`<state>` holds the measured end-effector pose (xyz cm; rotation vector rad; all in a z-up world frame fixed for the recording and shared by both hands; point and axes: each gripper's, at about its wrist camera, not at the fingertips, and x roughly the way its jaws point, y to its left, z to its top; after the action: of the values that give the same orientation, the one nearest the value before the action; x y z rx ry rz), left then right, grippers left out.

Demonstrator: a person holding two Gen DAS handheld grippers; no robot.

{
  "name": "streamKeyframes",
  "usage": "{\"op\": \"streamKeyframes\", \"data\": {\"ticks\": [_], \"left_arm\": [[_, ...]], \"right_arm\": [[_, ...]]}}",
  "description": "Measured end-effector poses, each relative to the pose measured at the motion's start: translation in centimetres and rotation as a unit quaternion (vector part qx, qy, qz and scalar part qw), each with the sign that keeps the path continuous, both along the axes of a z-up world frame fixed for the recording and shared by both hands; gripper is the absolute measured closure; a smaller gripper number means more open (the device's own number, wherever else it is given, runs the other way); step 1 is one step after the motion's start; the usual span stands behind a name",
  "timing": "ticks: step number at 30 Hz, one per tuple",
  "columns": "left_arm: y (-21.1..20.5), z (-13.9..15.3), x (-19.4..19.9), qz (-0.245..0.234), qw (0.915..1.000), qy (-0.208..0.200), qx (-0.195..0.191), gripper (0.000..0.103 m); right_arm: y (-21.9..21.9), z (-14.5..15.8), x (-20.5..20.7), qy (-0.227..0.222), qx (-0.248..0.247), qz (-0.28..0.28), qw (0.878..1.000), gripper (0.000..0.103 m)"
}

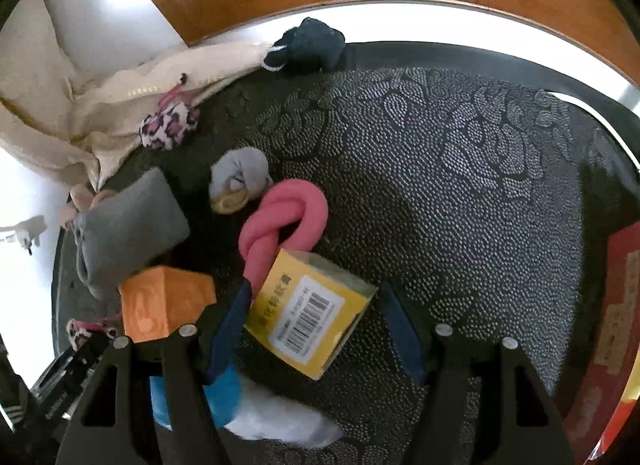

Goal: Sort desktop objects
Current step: 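Grasp the yellow barcode box with right gripper while left grasps pink-leopard plush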

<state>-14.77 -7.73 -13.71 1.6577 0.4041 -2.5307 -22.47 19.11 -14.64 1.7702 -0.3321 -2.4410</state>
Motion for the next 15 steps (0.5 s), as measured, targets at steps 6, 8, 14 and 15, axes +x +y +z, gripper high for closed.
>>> {"op": "streamKeyframes", "data": {"ticks": [6, 8, 14, 15], "left_arm": [[0.3, 1.4, 0.3, -0.016, 0.9998, 0.012, -0.005, 0.045], [0.9, 2.1, 0.5, -0.023, 0.9996, 0.017, -0.007, 0.045], [3.5, 4.1, 1.4, -0.046, 0.9983, 0.034, -0.012, 0.045], [4.1, 4.4, 1.6, -0.051, 0.998, 0.036, -0.012, 0.045]], "right_arm": [[1.6, 1.3, 2.1, 0.02, 0.001, -0.007, 1.0, 0.041], [2.5, 1.9, 2.9, 0.026, -0.004, -0.014, 1.0, 0.041], [5.7, 4.2, 5.6, 0.055, -0.01, -0.042, 0.998, 0.041], [6.4, 4.7, 6.1, 0.061, -0.009, -0.047, 0.997, 0.041]]}}
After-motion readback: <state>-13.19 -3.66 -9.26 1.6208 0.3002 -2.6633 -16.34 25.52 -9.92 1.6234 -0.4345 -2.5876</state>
